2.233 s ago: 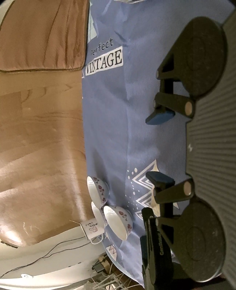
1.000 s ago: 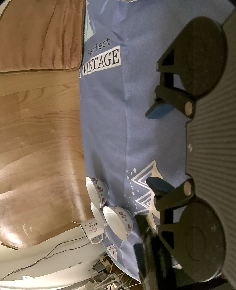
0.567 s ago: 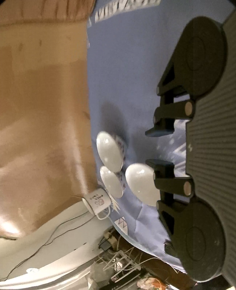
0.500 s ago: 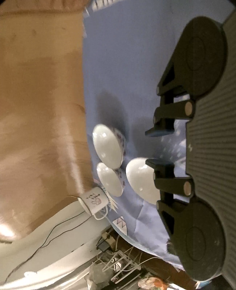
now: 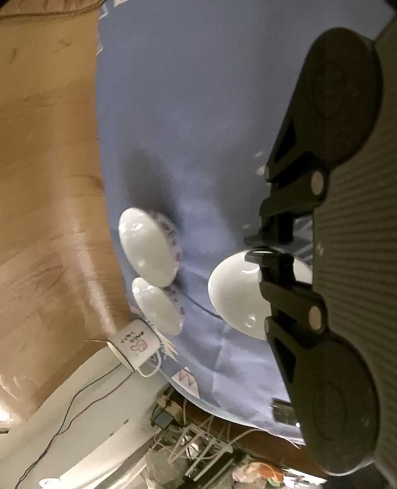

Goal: Organize plates and bowls
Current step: 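Grasp a red-flowered bowl rim with the right tool while the left grasps another bowl, then carry both bowls to the stack by the window and open both tools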

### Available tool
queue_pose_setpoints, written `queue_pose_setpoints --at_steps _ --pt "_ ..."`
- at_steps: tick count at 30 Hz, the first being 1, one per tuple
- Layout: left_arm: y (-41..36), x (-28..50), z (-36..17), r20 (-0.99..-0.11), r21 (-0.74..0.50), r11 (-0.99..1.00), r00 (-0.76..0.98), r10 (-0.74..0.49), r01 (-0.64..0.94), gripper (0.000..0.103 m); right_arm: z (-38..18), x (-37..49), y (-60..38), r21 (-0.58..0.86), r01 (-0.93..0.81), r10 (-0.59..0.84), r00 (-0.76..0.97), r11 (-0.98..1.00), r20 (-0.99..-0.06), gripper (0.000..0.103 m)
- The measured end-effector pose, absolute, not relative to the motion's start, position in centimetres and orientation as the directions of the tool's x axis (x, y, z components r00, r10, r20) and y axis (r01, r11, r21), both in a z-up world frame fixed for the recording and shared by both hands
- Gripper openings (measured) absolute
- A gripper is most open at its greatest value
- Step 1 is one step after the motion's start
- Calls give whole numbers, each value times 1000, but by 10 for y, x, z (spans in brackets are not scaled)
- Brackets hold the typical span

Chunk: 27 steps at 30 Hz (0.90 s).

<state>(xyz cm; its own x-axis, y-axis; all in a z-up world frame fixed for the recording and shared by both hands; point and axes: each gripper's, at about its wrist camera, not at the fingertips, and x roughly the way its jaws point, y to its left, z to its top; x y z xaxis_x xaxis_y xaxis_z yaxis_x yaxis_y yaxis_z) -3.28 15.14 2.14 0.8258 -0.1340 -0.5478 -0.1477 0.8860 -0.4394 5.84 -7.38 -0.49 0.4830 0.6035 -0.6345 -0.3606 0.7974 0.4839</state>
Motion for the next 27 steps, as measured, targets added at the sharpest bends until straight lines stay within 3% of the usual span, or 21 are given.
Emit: queue_pose_setpoints --at_steps 2,12,22,24,25,27 --pt "140 -29 20 -562 -458 881 807 -182 -121 9 -4 52 -86 490 -359 607 486 794 -628 7" --pt "15 5 38 -606 -422 901 710 -359 95 9 4 35 -192 411 -243 465 634 878 -618 6" --pt "-90 43 35 -688 -341 910 597 -413 236 14 -1 37 -280 350 -74 297 705 934 -644 7" --pt "-97 40 38 -689 -312 918 606 -396 245 21 -5 39 -286 331 -50 266 711 942 -650 14" --pt "-98 38 40 -685 -295 922 618 -387 250 30 -5 37 -288 320 -37 246 724 947 -644 17" --pt "-91 30 48 -652 -271 929 662 -369 251 37 -2 29 -289 296 -4 190 775 955 -602 43"
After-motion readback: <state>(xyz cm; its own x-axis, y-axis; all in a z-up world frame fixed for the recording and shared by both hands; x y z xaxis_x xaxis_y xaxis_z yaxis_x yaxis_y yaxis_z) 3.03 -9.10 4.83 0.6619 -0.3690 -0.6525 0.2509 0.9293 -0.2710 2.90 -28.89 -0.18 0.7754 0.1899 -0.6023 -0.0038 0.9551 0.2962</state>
